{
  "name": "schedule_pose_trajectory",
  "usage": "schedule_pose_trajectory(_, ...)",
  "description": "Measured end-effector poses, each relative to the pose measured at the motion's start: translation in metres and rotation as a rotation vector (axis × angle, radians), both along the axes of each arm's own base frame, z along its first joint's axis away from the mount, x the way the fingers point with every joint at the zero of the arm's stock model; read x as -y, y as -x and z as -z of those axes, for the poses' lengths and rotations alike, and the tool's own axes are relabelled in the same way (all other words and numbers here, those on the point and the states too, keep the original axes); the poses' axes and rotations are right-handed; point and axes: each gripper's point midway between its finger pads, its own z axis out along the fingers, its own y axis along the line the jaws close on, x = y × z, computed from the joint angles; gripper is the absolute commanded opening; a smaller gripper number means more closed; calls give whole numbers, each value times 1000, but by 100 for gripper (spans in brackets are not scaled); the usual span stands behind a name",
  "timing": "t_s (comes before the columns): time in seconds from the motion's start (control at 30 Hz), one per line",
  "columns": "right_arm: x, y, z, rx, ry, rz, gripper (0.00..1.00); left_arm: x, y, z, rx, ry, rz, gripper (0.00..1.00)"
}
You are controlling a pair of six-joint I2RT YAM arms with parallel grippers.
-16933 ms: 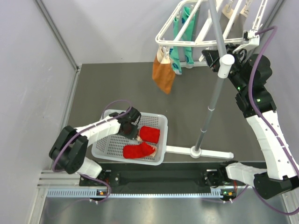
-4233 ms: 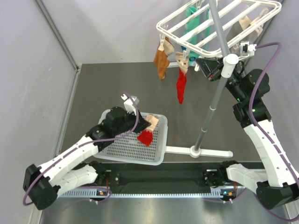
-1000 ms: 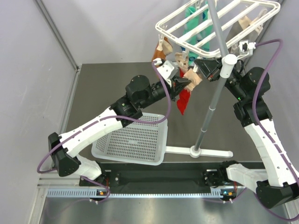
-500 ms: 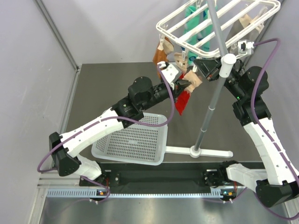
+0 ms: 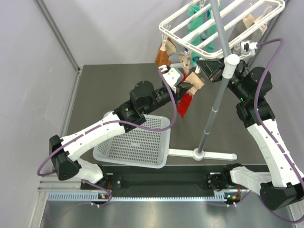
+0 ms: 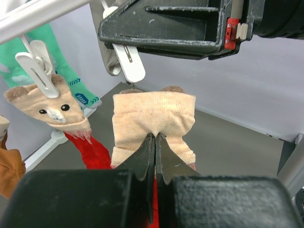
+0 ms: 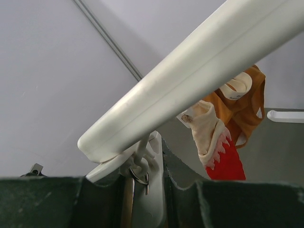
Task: Clip the socks to the hanger
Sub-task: Clamp the sock onto the hanger.
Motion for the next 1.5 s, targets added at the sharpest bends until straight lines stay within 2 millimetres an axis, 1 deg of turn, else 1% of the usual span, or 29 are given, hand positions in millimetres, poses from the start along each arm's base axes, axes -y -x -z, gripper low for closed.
schedule_pose_trajectory(0.33, 0, 0, 0, -1, 0, 0, 0, 2, 2, -7, 18, 23, 4, 0)
schedule_pose_trajectory(0.7, 0, 0, 0, -1, 0, -1, 0, 8, 1, -25, 51, 58, 2, 0)
schedule_pose_trajectory(0.9, 0, 0, 0, -1, -1, -1, 0, 13, -5, -21, 52, 51, -18, 0)
schedule_pose_trajectory(1.07, 0, 2, -2, 2, -5, -1, 3, 15, -6, -17, 51, 42, -24, 0)
schedule_pose_trajectory(1.13, 0, 2, -2, 1, -8, -2, 5, 16, -5, -19, 54, 45, -23, 0)
schedule_pose_trajectory(1.27, 1, 3, -3, 2, -10, -2, 12, 16, -5, -22, 60, 50, -25, 0)
schedule_pose_trajectory(1.37, 1, 4, -3, 3, -11, -3, 20, 15, -5, -25, 63, 55, -26, 0)
schedule_pose_trajectory(1.4, 1, 4, -4, 3, -12, -3, 25, 15, -5, -26, 64, 57, -27, 0)
schedule_pose_trajectory(1.47, 1, 4, -3, 1, -11, -2, 30, 15, -4, -28, 66, 61, -27, 0)
schedule_pose_trajectory(1.5, 1, 4, -2, -3, -10, -2, 35, 15, -4, -29, 66, 62, -27, 0)
